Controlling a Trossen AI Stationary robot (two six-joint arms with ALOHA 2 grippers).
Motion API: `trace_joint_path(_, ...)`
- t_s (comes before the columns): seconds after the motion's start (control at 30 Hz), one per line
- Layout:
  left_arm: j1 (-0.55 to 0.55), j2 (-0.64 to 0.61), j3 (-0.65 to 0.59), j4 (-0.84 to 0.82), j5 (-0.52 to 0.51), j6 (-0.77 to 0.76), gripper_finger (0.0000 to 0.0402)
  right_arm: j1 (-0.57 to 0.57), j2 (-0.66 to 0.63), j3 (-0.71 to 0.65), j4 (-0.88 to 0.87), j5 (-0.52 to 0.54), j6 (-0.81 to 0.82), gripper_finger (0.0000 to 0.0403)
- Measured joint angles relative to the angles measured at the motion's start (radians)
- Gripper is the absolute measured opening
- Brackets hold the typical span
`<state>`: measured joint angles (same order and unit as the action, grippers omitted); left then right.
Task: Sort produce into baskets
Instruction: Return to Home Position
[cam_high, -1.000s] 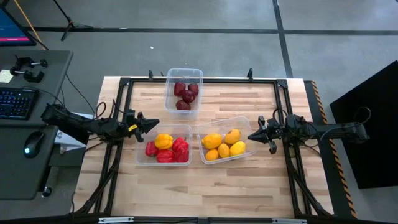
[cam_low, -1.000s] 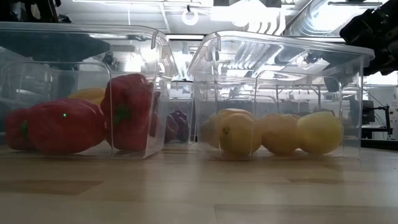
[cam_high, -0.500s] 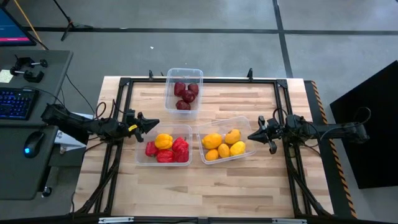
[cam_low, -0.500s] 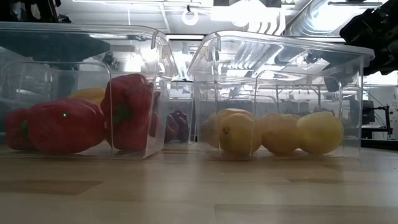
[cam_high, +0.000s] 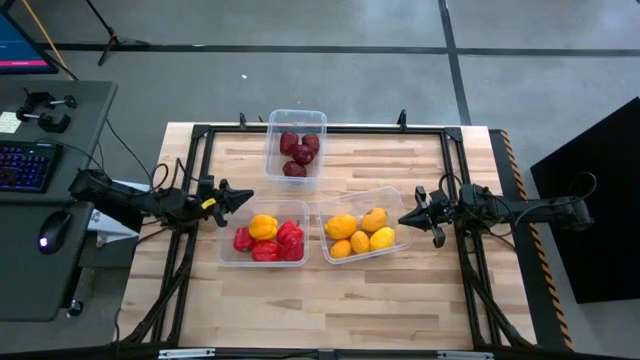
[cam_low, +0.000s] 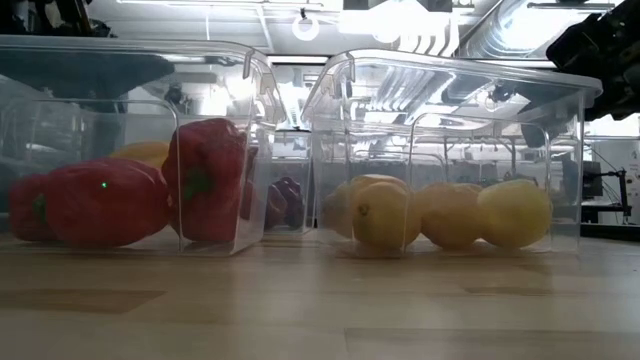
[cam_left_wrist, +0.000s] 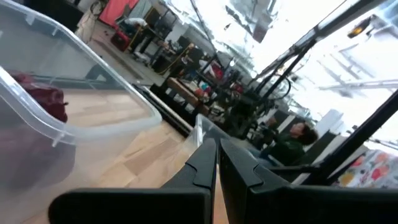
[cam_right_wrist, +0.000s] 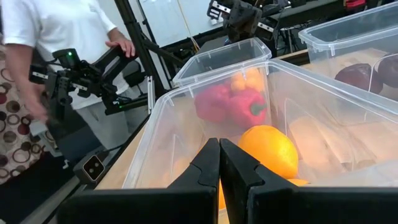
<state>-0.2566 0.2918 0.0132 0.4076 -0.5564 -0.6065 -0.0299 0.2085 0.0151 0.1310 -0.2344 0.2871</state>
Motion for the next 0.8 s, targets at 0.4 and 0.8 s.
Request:
trace_joint_path(0.4,0.099,-0.245,0.0,-0.12,-0.001,0.188,0.0005,0.0,0.0,0.0,0.0,0.0,0.0,0.0)
trace_joint_path(0.8,0.209,-0.288,0.001,-0.357,0.232,0.524,0.0005,0.0,0.0,0.0,-0.016,0.003,0.0,0.0)
